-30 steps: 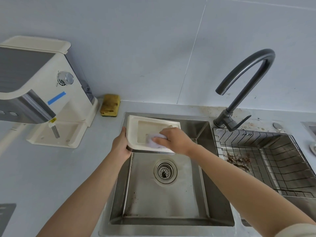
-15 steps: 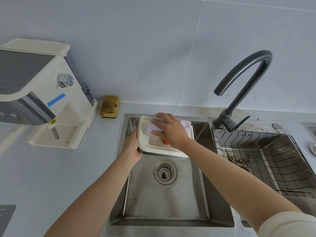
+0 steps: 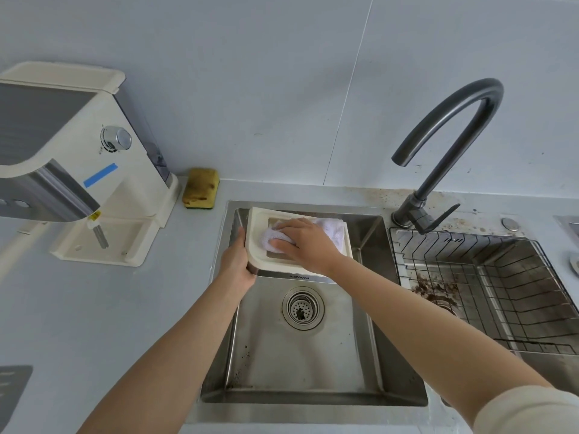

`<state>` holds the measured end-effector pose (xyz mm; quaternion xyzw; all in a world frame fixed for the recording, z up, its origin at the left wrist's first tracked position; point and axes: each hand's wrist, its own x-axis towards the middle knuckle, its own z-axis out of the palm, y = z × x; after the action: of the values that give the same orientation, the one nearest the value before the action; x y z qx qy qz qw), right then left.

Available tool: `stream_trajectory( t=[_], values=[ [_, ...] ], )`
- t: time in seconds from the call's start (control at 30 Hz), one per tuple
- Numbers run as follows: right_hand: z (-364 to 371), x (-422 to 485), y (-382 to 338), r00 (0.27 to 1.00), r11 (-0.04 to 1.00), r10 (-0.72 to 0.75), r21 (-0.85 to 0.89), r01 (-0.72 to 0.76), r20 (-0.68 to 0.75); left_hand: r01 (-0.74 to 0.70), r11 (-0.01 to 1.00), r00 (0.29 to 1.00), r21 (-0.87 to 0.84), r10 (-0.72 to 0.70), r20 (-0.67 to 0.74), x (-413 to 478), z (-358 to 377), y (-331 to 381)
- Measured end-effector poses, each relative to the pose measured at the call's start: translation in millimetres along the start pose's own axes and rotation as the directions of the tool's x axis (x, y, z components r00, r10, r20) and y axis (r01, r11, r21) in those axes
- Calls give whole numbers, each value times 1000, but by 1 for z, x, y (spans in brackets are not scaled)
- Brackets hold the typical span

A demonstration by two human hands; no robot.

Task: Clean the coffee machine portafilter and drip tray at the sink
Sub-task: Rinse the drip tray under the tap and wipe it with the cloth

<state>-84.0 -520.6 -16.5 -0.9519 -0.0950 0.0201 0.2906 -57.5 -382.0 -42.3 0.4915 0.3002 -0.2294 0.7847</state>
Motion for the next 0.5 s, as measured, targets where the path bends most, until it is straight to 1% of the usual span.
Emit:
stream_trajectory(
  t=[0.13,0.23,0.4,0.5],
  values=[
    [0,-1,-4,994,1000,-12,30,9,105,23,1000,1000,-16,-23,5,-1,-2,2],
    [-5,-2,-6,991,1000,-4,16,2,137,37,999,999,-10,-37,20,-5,0,-1],
    [-7,-5,-1,993,997,-71,-30,74,94,19,1000,1000,8,-19,1,-5,2,2],
    [-8,-1,1,1000,998,-1,-68,0,-20,12,1000,1000,13,-12,6,-8,6,1]
  ],
)
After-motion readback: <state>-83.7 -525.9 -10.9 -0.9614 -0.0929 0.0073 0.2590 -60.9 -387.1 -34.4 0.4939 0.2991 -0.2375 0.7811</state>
